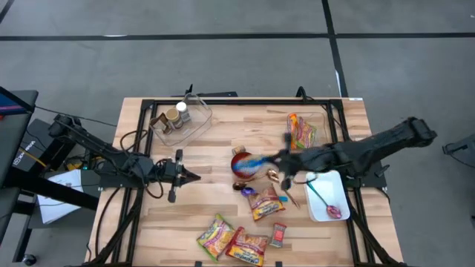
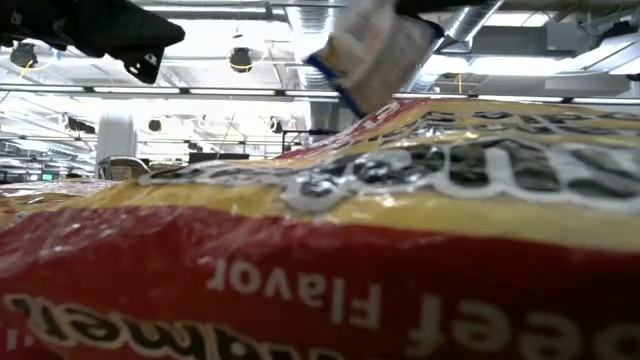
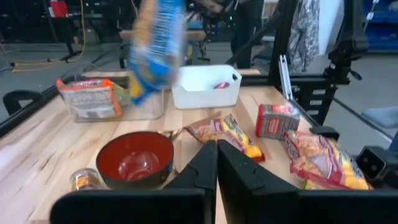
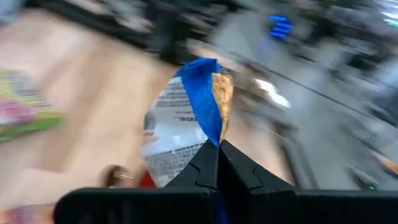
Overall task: Pick & Place Food Item
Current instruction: Put the blue noodle pack into the right transparent bin
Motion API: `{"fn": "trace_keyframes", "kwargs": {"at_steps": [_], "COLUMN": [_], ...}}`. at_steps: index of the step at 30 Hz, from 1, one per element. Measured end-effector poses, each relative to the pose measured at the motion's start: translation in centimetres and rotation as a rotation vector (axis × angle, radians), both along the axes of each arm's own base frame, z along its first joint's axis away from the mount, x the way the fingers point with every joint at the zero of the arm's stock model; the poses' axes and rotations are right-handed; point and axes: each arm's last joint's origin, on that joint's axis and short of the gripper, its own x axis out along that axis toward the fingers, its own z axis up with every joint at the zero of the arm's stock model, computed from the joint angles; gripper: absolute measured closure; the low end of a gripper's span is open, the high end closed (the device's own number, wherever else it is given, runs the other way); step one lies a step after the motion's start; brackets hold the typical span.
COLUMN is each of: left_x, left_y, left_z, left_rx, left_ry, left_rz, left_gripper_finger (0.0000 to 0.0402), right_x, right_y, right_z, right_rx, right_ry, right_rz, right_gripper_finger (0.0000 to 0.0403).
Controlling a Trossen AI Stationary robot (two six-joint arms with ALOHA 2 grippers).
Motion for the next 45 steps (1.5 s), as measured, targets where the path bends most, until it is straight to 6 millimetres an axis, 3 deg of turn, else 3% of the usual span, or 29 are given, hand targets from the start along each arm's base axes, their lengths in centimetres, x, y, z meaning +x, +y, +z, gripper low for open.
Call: {"fn": "trace_keyframes", "kwargs": {"at_steps": [5, 13, 23, 33, 38, 45], "left_x": [0.0, 0.0, 0.0, 0.0, 0.1, 0.1], "left_y": [0.0, 0.0, 0.0, 0.0, 0.0, 0.0], "left_z": [0.3, 0.3, 0.3, 0.4, 0.5, 0.6], "left_rx": [-0.012, -0.017, -0.037, -0.018, -0.017, -0.008], "left_ry": [-0.025, -0.028, -0.031, -0.034, -0.036, -0.05], "left_rz": [0.0, 0.0, 0.002, 0.0, 0.0, -0.002], "left_gripper_finger": [0.0401, 0.0401, 0.0401, 0.04, 0.0397, 0.0396], "right_x": [-4.3, -8.4, -10.3, -11.0, -11.0, -13.0], "right_y": [-2.1, -4.1, -5.6, -5.8, -6.1, -7.4], "right_z": [-0.4, -0.7, -4.4, -7.0, -9.8, -12.4], "right_rx": [-0.039, -0.054, 0.023, 0.009, 0.011, 0.016], "right_ry": [-0.126, -0.262, -0.27, -0.315, -0.315, -0.33], "right_rz": [-0.329, -0.773, -1.019, -1.133, -1.178, -1.303], "right_gripper_finger": [0.0403, 0.0403, 0.0403, 0.0403, 0.0403, 0.0403]}}
